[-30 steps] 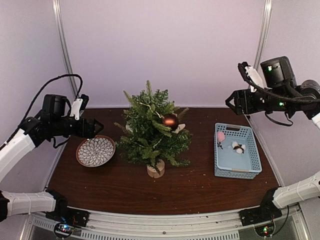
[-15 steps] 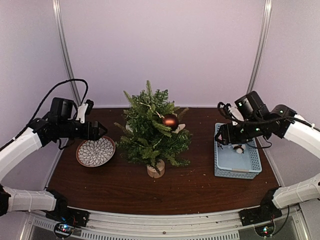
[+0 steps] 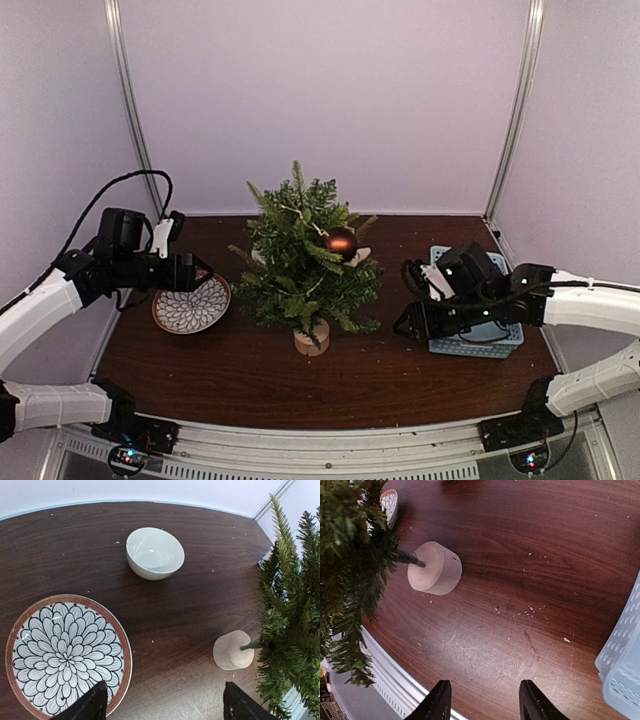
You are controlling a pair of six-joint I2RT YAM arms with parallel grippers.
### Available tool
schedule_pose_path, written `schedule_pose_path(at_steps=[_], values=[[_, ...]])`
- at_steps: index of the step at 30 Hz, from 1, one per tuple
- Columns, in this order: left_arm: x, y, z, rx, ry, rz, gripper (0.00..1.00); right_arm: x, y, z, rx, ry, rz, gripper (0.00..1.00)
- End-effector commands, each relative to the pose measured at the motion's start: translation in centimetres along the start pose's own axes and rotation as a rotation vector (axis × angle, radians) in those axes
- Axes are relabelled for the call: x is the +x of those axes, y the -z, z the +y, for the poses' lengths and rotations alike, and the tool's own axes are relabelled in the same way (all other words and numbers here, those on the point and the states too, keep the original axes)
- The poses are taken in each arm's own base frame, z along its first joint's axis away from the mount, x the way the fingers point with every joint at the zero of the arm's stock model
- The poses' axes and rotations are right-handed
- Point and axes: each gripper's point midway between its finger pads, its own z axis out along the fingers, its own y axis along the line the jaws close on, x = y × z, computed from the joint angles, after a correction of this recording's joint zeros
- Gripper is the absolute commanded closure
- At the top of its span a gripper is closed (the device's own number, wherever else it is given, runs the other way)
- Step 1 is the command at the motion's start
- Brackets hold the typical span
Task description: Decorate the small christmas tree
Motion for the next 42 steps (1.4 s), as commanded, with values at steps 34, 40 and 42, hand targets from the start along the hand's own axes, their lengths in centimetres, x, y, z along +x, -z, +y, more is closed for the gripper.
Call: schedule_pose_path(at_steps=[34,40,42], values=[[0.6,-0.5,-0.7,0.078,0.040,-0.039,0.32,-0.4,-12.5,3.3,-0.308,-0.620,-0.406,0.58],[1.0,-0.3,-1.3,0.123,0.040,-0.048,0.37,-0.2,-11.1,2.4,-0.287,-0.606,-0.422,0.58],[1.4,-0.4,-1.3,0.126,0.044,-0.039,0.39,-0.1,-10.6,1.9,-0.289,-0.615,-0.439,0.58]])
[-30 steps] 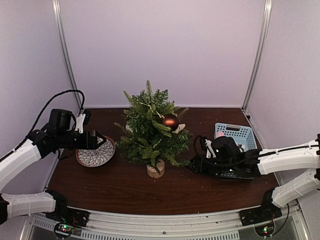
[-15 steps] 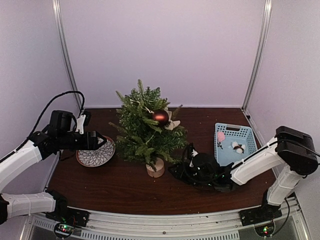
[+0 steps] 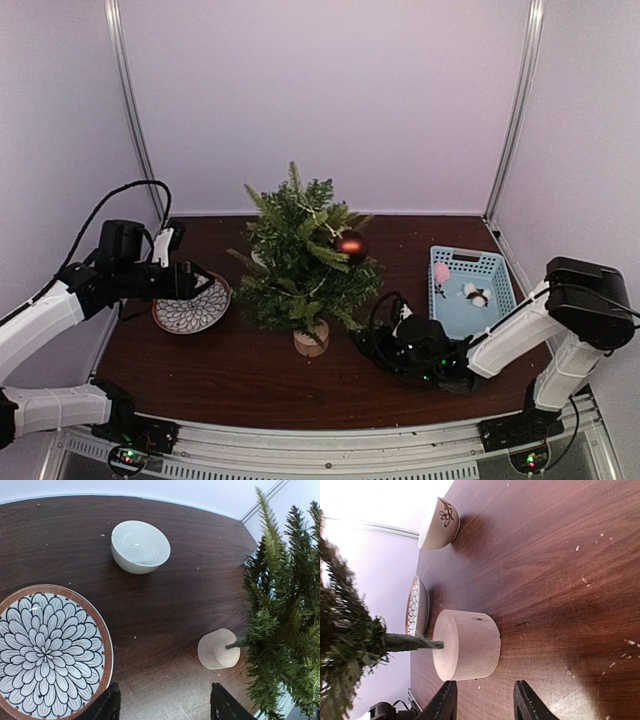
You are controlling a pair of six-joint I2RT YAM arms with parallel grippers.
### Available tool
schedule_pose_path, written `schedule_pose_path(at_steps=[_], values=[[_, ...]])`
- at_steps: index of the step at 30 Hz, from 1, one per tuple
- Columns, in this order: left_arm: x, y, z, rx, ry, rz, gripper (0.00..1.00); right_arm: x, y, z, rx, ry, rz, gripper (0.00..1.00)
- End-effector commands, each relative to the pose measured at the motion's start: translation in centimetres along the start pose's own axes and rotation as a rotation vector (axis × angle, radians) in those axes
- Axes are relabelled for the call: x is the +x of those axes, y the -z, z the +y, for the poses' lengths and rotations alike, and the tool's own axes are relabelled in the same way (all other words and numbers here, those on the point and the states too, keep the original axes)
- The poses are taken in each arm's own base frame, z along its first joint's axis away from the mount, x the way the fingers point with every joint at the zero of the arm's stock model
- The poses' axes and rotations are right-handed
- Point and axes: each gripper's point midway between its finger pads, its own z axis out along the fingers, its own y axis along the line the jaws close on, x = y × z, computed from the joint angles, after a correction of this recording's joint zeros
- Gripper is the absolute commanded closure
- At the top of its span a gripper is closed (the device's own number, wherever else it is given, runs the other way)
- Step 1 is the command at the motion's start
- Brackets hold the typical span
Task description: Decorate the small christmas tree
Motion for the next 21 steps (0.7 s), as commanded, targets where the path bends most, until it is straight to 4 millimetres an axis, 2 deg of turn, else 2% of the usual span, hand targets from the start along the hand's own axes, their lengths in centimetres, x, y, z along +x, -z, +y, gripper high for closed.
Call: schedule_pose_path(at_steps=[1,7,12,18,21], values=[[-0.2,0.2,-0.6,0.049,-0.016,-0.036,0.40,-1.4,1.5,0.3,-0.034,-0.026,-0.071,0.58],[1.8,0.4,-0.6,0.081,0.045,-0.025,0.45,-1.7,2.2,0.7,-0.074,-0.045,-0.092,0.58],[3.4,1.0,-0.6,0.089,0.056,0.000,0.49,-0.9,3.0,2.4,-0.128,-0.012,-0.076,0.58],[4.0,1.0,-0.3,0.076,0.038,0.017,0.49,-1.3,5.2,3.7,-0.139,0.076,-0.075,0.53],[4.1,0.9,-0.2,0.076,0.030,0.021,0.49,-1.2,6.4,3.6,-0.113,0.117,-0.055,0.52]])
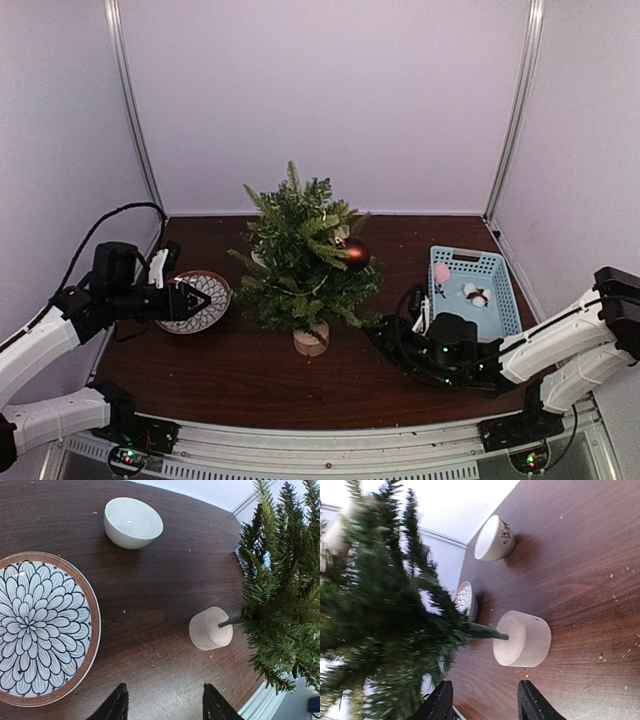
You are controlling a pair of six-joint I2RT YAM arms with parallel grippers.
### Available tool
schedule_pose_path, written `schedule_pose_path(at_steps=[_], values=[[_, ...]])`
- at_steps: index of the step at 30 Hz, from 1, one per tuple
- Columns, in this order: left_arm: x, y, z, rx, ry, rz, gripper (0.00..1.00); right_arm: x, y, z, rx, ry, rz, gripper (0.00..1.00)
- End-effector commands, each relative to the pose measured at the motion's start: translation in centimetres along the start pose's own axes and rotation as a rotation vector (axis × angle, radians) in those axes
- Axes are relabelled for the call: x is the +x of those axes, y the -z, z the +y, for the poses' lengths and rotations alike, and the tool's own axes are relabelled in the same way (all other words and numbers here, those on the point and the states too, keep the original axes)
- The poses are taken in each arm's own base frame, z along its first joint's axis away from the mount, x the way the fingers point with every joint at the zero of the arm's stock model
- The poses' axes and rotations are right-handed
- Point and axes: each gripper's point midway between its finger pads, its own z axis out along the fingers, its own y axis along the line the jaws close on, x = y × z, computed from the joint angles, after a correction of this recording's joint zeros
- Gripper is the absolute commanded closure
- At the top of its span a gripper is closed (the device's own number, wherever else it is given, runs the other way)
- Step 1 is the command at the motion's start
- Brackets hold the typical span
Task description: Decorate the small christmas tree
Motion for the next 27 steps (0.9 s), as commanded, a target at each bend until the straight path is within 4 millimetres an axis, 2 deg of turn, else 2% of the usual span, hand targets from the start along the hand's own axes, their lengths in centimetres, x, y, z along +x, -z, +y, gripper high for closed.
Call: schedule_pose_path(at_steps=[1,3,8,14,21,27], values=[[0.2,-0.1,0.1,0.007,-0.020,0.004,0.49,0.1,2.0,-1.1,0.075,0.094,0.021,0.51],[0.2,-0.2,0.3,0.001,-0.022,0.004,0.49,0.0,3.1,-2.0,0.109,0.106,0.029,0.51],[0.1,-0.4,0.3,0.002,-0.025,0.004,0.49,-0.7,5.3,-1.6,0.140,0.154,0.053,0.50],[-0.1,-0.6,0.0,0.017,-0.039,0.006,0.49,-1.1,6.9,1.4,0.077,0.286,0.106,0.49],[-0.6,-0.7,0.0,0.010,-0.052,0.000,0.49,0.4,6.4,5.3,-0.012,0.438,0.217,0.46],[-1.3,-0.9,-0.1,0.007,-0.061,-0.009,0.49,1.0,5.4,6.2,-0.021,0.486,0.237,0.55]])
